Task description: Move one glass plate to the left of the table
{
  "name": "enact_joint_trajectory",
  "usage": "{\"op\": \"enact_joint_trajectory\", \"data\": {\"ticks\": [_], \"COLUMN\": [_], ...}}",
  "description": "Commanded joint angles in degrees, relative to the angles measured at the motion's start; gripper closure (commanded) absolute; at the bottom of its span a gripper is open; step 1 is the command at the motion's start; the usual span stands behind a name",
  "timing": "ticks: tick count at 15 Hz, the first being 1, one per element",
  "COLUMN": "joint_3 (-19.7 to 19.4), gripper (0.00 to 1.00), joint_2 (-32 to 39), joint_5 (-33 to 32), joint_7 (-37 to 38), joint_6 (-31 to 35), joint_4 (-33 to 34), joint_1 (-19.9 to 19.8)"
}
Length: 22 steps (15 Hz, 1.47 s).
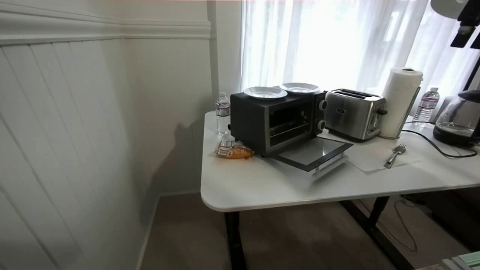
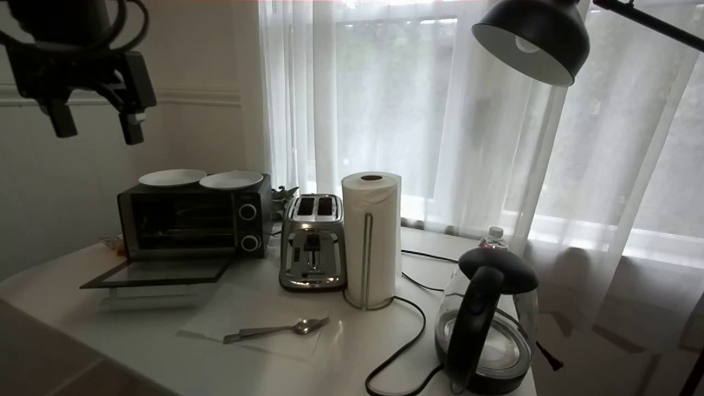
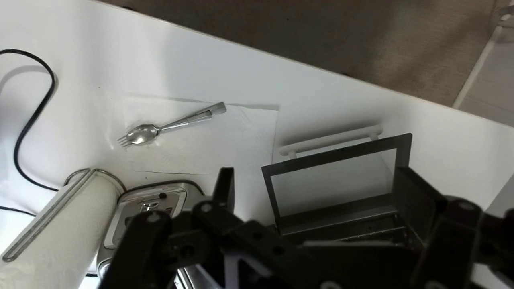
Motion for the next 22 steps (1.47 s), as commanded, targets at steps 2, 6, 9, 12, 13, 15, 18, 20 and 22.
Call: {"op": "enact_joint_trajectory", "data": {"ticks": [2,6,9,12,13,15,18,20,22], "joint_3": [4.5,6.6,3.7,0.9,-0.1,-1.4,-2.3,-1.6,-0.7], "gripper": [0.00,0.00,0.00,0.00,0.00,0.00,0.00,0.00,0.00], "joint_2": [10.2,21.3,28.2,33.3,34.7,36.8,39.7,41.5,43.3], "joint_5": [4.0,4.7,9.6,17.9,21.3,28.7,41.6,49.2,52.7], "joint_7": [8.0,15.8,14.9,12.4,11.0,6.7,-2.4,-9.7,-15.8], "joint_6": [7.1,13.8,19.4,24.0,25.4,29.7,36.4,41.1,44.6], "joint_4": [3.2,6.7,10.0,12.4,12.9,13.2,13.9,14.3,14.7], "joint_1": [-0.8,-2.3,-1.1,-0.4,-0.1,0.5,1.5,1.8,1.7]}}
